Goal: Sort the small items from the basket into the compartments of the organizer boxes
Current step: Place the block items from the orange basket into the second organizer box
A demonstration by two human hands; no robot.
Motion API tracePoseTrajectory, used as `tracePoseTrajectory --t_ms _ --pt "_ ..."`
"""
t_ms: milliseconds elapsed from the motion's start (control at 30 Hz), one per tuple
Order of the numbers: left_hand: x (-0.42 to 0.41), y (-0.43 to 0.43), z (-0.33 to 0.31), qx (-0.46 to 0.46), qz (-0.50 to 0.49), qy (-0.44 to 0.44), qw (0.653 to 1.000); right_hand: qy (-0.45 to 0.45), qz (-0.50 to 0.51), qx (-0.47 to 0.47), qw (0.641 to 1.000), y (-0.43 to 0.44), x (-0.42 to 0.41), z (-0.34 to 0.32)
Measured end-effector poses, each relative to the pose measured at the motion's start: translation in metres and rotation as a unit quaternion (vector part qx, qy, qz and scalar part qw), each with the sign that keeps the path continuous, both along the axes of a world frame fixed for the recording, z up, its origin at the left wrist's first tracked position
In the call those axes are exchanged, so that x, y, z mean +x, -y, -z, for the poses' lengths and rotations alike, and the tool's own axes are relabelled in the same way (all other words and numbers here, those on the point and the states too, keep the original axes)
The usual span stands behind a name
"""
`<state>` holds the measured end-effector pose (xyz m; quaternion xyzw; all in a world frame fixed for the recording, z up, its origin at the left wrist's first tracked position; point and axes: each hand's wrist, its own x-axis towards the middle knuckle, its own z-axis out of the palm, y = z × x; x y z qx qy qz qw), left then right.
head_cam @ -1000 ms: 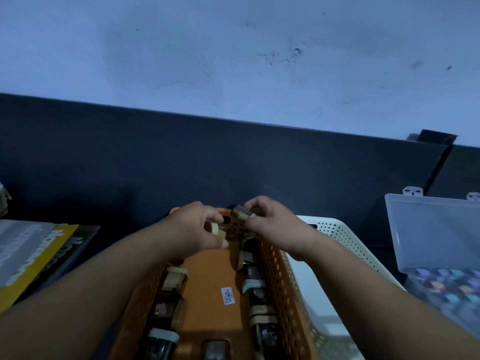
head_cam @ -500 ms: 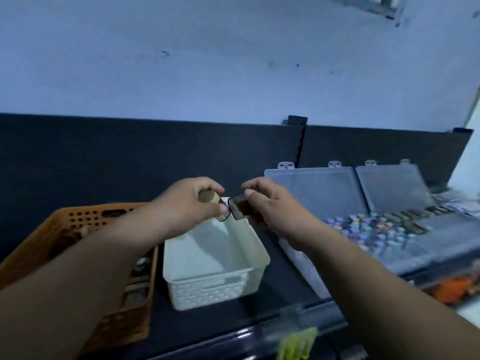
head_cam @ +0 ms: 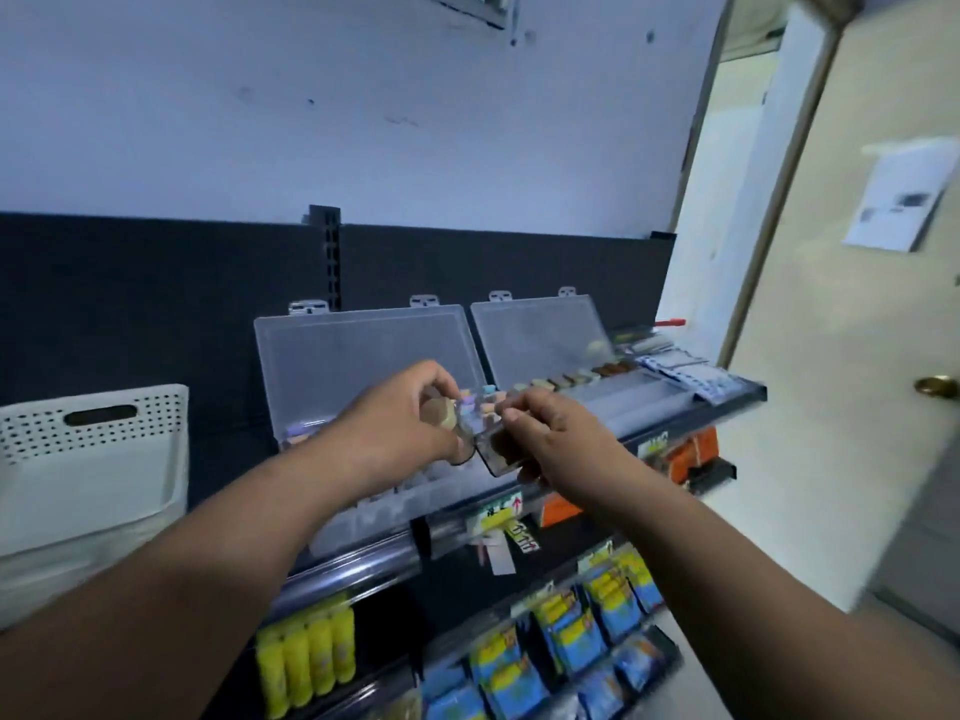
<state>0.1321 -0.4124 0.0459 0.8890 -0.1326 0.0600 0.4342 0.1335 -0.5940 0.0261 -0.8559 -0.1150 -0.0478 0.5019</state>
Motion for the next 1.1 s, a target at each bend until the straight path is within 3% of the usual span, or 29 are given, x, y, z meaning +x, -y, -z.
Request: tracePoseTrajectory --t_ms 267,600,933,1100 --pt "0.069 0.09 0.002 0.002 0.061 0.002 0.998 -0.006 0.068 0.054 0.996 0.095 0.033 0.009" --pt "0.203 0.157 -0.014 -0.051 0.081 -0.037 0.995 -0.011 0.132 0.01 0.991 0.185 0.144 0.0" --pt "0.258 0.217 -0.004 -0.015 0.059 -0.07 0.996 0.025 0.087 -0.075 0.993 0.247 0.237 0.005" --pt "0.275 0.238 0.016 0.019 -0.011 -0.082 0.996 0.044 0.021 -0.148 0.988 0.265 0.288 0.012"
